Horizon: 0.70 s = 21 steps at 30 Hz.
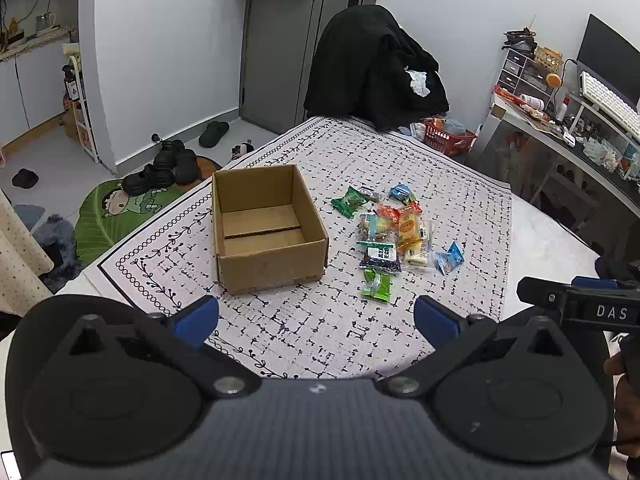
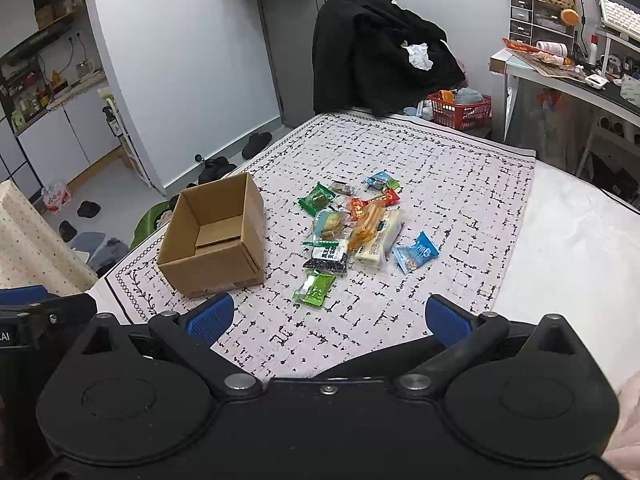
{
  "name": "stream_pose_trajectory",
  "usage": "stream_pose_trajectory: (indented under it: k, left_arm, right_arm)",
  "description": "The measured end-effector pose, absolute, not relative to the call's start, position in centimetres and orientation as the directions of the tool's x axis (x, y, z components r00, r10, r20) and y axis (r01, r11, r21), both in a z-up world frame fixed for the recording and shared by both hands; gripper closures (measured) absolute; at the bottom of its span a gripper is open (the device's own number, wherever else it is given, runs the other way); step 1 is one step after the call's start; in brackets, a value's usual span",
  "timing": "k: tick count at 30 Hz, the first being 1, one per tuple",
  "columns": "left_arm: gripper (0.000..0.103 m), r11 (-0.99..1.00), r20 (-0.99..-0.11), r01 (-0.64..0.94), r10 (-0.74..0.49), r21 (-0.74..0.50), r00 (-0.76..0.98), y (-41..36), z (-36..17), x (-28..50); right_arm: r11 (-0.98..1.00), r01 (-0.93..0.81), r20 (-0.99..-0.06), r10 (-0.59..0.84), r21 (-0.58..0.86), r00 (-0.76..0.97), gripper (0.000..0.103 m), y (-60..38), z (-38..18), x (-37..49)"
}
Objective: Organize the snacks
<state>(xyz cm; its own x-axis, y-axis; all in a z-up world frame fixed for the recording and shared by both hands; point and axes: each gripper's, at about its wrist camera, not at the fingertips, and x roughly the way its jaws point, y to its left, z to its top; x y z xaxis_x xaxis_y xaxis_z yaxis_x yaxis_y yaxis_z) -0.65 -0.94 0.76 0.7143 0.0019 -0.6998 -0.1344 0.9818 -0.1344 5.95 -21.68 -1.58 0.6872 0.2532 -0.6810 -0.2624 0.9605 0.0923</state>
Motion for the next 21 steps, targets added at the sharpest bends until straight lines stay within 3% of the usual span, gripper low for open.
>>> stream_pose_trajectory:
  k: [21]
  left_arm:
    - [0.0,0.983,-0.698,-0.132,0.006,-0.127,0.716,-1.22,0.5,-0.6]
  right_arm:
    - [0.959,-0.27,-0.682,0.255,0.088,0.685,0.0,-21.99,-1.53,6.49]
